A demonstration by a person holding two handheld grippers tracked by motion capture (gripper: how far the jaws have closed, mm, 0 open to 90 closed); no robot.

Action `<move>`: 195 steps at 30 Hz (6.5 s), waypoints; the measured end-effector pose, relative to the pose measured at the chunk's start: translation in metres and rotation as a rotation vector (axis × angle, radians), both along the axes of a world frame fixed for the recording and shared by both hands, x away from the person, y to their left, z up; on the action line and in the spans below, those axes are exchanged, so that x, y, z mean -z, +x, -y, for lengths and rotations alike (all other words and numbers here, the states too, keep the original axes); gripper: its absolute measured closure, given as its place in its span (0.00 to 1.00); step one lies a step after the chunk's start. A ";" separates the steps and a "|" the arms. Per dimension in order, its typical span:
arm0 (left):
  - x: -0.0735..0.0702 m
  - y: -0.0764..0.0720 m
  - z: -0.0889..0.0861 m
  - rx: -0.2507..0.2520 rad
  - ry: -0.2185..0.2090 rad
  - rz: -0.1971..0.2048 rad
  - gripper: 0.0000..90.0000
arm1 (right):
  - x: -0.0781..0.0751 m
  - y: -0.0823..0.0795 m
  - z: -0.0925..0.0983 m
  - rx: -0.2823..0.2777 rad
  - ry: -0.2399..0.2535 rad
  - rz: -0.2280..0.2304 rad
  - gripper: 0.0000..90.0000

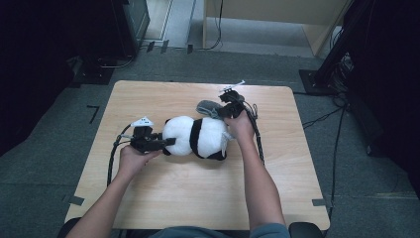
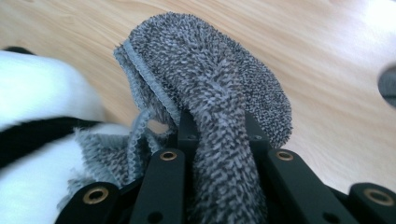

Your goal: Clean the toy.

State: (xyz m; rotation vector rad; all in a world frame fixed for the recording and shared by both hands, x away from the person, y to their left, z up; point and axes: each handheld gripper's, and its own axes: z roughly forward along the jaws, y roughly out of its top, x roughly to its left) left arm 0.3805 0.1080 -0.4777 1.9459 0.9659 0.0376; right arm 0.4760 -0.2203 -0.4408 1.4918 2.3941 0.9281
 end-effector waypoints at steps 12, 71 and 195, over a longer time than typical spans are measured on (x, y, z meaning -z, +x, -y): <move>0.001 0.000 -0.002 0.008 -0.005 -0.003 0.59 | 0.038 -0.010 0.039 0.065 -0.055 -0.076 0.85; -0.001 -0.001 0.000 0.001 -0.006 0.000 0.60 | -0.007 0.000 -0.002 -0.031 -0.079 -0.039 0.85; -0.001 -0.010 0.002 -0.053 -0.023 0.047 0.57 | -0.059 -0.064 -0.132 -0.226 0.001 0.165 0.84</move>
